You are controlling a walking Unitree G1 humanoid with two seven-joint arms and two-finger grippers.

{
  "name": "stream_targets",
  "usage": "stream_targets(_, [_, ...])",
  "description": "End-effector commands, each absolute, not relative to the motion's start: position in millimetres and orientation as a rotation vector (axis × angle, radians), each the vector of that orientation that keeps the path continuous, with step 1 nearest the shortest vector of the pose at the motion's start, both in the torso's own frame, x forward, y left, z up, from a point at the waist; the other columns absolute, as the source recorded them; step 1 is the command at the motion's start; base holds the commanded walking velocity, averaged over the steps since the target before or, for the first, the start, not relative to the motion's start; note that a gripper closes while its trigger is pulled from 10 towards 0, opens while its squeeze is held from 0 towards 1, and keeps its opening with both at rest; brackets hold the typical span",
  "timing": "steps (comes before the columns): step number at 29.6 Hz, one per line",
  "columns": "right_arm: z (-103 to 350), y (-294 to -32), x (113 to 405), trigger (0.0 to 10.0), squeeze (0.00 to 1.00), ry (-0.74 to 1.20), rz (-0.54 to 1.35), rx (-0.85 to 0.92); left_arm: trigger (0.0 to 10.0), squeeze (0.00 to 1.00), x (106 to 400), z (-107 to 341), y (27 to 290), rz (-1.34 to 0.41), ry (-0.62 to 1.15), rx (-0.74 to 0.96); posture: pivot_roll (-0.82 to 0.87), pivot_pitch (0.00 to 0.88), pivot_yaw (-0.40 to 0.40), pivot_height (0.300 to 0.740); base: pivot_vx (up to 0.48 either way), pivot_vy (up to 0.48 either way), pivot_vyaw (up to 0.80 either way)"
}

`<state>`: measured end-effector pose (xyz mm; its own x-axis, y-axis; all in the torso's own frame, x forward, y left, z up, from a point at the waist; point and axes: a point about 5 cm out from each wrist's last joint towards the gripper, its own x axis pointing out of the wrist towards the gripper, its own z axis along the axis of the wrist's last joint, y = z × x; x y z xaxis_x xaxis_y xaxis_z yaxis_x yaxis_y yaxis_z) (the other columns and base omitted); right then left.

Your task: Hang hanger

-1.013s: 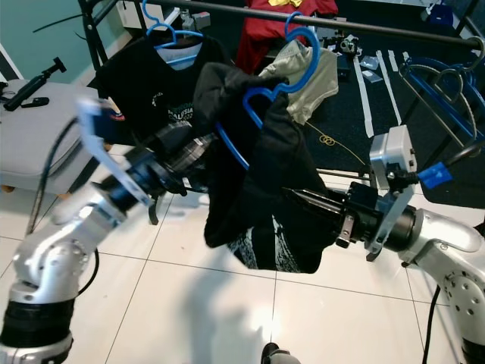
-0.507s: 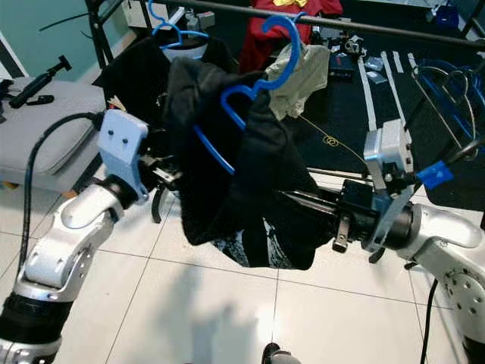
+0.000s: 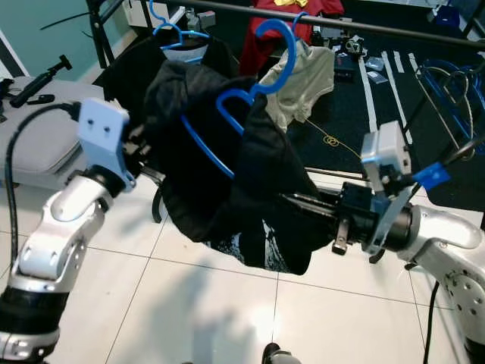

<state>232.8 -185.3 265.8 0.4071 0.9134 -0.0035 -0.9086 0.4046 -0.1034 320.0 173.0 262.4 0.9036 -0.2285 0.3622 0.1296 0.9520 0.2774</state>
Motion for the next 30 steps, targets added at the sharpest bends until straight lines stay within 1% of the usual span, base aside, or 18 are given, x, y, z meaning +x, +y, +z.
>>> stream_targets(1, [266,-184,229,0.0,0.00,-0.045,1.157,-0.154,0.0,0.00,322,265,179,-0.153,-0.411,0.245,-0.03,0.171,-0.008,0.740,0.000,0.000,0.00])
stream_targets(5, [259,-189,231,0.0,0.00,0.009,1.120,-0.200,0.0,0.00,324,273,182,-0.165,-0.434,0.268,-0.03,0.175,-0.008,0.740,0.000,0.000,0.00])
stream_targets(8, [249,-197,230,0.0,0.00,0.103,1.085,-0.274,0.0,0.00,325,286,190,-0.157,-0.463,0.271,-0.03,0.171,-0.006,0.740,0.000,0.000,0.00])
stream_targets(10, [246,-199,230,0.0,0.00,0.127,1.079,-0.292,0.0,0.00,326,290,191,-0.152,-0.474,0.268,-0.03,0.168,-0.006,0.740,0.000,0.000,0.00])
stream_targets(16, [239,-196,224,0.0,0.00,0.183,1.129,-0.319,0.0,0.00,328,299,191,-0.150,-0.499,0.273,-0.04,0.161,-0.003,0.740,0.000,0.000,0.00])
stream_targets(21, [242,-190,216,0.0,0.00,0.173,1.199,-0.304,0.0,0.00,332,295,190,-0.159,-0.483,0.290,-0.04,0.164,-0.001,0.740,0.000,0.000,0.00])
stream_targets(24, [258,-187,211,0.0,0.00,0.080,1.242,-0.263,0.0,0.00,334,289,192,-0.163,-0.445,0.317,-0.04,0.167,0.005,0.740,0.000,0.000,0.00])
stream_targets(30, [263,-183,205,0.0,0.00,0.066,1.295,-0.266,0.0,0.00,337,284,193,-0.167,-0.414,0.336,-0.04,0.169,0.010,0.740,0.000,0.000,0.00])
